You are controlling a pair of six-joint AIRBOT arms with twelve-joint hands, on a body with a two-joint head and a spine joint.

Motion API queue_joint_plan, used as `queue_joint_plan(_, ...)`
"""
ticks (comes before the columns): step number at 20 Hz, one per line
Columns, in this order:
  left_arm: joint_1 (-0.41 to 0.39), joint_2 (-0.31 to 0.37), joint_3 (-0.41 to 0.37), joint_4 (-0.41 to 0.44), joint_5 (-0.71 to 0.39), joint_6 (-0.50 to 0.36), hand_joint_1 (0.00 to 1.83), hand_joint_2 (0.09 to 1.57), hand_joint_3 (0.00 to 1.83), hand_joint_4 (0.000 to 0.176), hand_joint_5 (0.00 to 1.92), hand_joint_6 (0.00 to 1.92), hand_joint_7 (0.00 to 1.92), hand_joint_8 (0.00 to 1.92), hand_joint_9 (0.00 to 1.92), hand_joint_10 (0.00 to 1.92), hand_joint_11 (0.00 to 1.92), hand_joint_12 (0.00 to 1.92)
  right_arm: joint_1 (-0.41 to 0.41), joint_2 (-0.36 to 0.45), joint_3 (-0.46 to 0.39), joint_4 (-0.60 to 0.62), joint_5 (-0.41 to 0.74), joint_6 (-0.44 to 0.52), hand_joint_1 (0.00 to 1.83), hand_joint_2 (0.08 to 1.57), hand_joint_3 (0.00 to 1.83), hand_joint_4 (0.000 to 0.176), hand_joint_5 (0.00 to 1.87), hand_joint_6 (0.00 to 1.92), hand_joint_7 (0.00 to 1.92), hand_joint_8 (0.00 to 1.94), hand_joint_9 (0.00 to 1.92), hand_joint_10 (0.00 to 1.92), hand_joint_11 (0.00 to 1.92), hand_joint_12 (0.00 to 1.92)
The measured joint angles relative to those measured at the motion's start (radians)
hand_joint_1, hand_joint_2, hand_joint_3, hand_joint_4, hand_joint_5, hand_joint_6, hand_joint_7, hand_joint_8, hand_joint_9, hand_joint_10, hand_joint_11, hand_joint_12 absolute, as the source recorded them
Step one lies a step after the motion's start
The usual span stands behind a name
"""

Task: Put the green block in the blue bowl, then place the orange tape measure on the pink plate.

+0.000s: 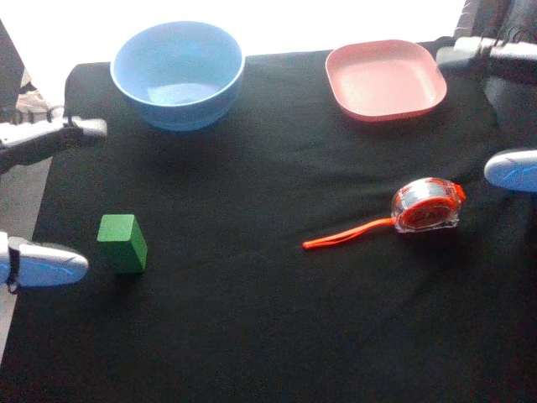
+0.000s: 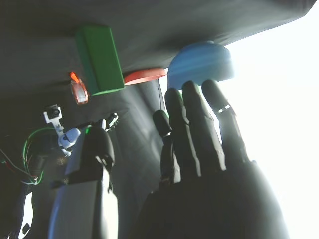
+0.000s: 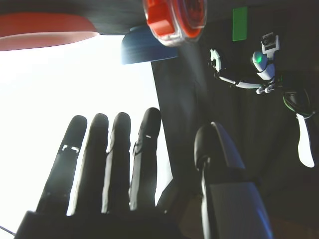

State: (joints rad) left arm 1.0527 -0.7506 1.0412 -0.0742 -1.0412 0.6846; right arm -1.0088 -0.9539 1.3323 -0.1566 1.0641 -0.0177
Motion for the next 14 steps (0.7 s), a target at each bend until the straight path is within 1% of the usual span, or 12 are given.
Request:
queue_joint_plan(1,-0.019,-0.007,0.006,0.011,0.007,0.0,0.64,0.93,0.01,0.098,0.11,0.01,0.03,0.01,0.02,0.01,0.06,0.12,0.0,0.0,0.0,0.003,0.001,0.0,0.62,1.0,0.01,0.162,0.17,0.0,0.06,0.0,0.02,0.01,0.01,0.19)
queue_joint_plan(2,-0.028,-0.008,0.008,0.023,0.016,0.0,0.66,0.91,0.0,0.141,0.12,0.01,0.03,0.01,0.03,0.01,0.06,0.12,0.0,0.0,0.0,0.002,0.0,0.0,0.65,1.0,0.01,0.16,0.18,0.0,0.05,0.0,0.02,0.0,0.0,0.19)
queue_joint_plan(3,-0.035,-0.014,0.016,0.04,0.023,0.0,0.7,0.89,0.0,0.142,0.14,0.01,0.06,0.01,0.06,0.0,0.03,0.21,0.0,0.0,0.0,0.002,-0.001,0.0,0.65,1.0,0.0,0.165,0.18,0.0,0.06,0.0,0.02,0.0,0.0,0.19)
queue_joint_plan(5,-0.063,-0.029,0.018,0.075,0.072,-0.001,0.83,0.89,0.0,0.082,0.26,0.01,0.18,0.01,0.18,0.0,0.0,0.55,0.0,0.0,0.002,0.002,-0.002,0.0,0.53,1.0,0.0,0.176,0.16,0.0,0.06,0.0,0.03,0.0,0.0,0.28)
queue_joint_plan(6,-0.076,-0.032,0.018,0.097,0.087,-0.001,0.89,0.89,0.0,0.065,0.3,0.0,0.23,0.0,0.24,0.01,0.0,0.69,0.0,0.0,0.002,0.002,-0.002,0.0,0.53,1.0,0.0,0.176,0.16,0.0,0.05,0.0,0.01,0.0,0.0,0.22)
queue_joint_plan(7,-0.093,-0.033,0.019,0.125,0.107,-0.001,0.92,0.89,0.0,0.067,0.31,0.0,0.25,0.0,0.25,0.01,0.0,0.72,0.0,0.0,0.002,0.002,-0.003,0.0,0.52,1.01,0.0,0.162,0.16,0.0,0.06,0.0,0.02,0.01,0.0,0.23)
queue_joint_plan(8,-0.109,-0.038,0.027,0.143,0.124,-0.001,0.96,0.9,0.0,0.063,0.33,0.0,0.3,0.0,0.31,0.01,0.0,0.83,0.0,0.0,0.002,0.001,-0.003,0.0,0.51,1.01,0.0,0.168,0.15,0.0,0.06,0.0,0.05,0.0,0.0,0.31)
queue_joint_plan(10,-0.145,-0.048,0.04,0.166,0.177,-0.001,0.97,0.91,0.0,0.04,0.4,0.0,0.46,0.01,0.43,0.02,0.01,1.02,0.0,0.0,0.002,0.002,-0.004,0.0,0.53,1.01,0.0,0.162,0.15,0.0,0.07,0.0,0.05,0.0,0.0,0.3)
queue_joint_plan(11,-0.166,-0.056,0.048,0.188,0.208,0.0,0.95,0.92,0.0,0.051,0.41,0.0,0.53,0.01,0.49,0.03,0.03,1.09,0.0,0.0,0.002,0.002,-0.005,0.0,0.54,1.01,0.0,0.16,0.15,0.0,0.07,0.0,0.05,0.0,0.0,0.3)
queue_joint_plan(12,-0.181,-0.063,0.051,0.208,0.23,-0.001,0.93,0.92,0.0,0.03,0.49,0.0,0.64,0.02,0.6,0.05,0.12,1.1,0.0,0.0,0.002,0.002,-0.005,0.0,0.55,1.02,0.0,0.148,0.16,0.0,0.07,0.0,0.05,0.0,0.0,0.29)
queue_joint_plan(13,-0.198,-0.076,0.058,0.234,0.259,-0.001,0.94,0.94,0.0,0.003,0.53,0.0,0.68,0.01,0.65,0.05,0.17,1.1,0.0,0.0,0.002,0.002,-0.006,0.0,0.56,1.02,0.0,0.152,0.16,0.0,0.08,0.0,0.05,0.0,0.0,0.29)
queue_joint_plan(14,-0.205,-0.081,0.059,0.239,0.271,0.0,0.98,0.93,0.0,0.0,0.59,0.0,0.73,0.01,0.72,0.07,0.24,1.14,0.0,0.0,0.002,0.002,-0.006,0.0,0.56,1.02,0.0,0.141,0.17,0.0,0.09,0.01,0.05,0.0,0.0,0.29)
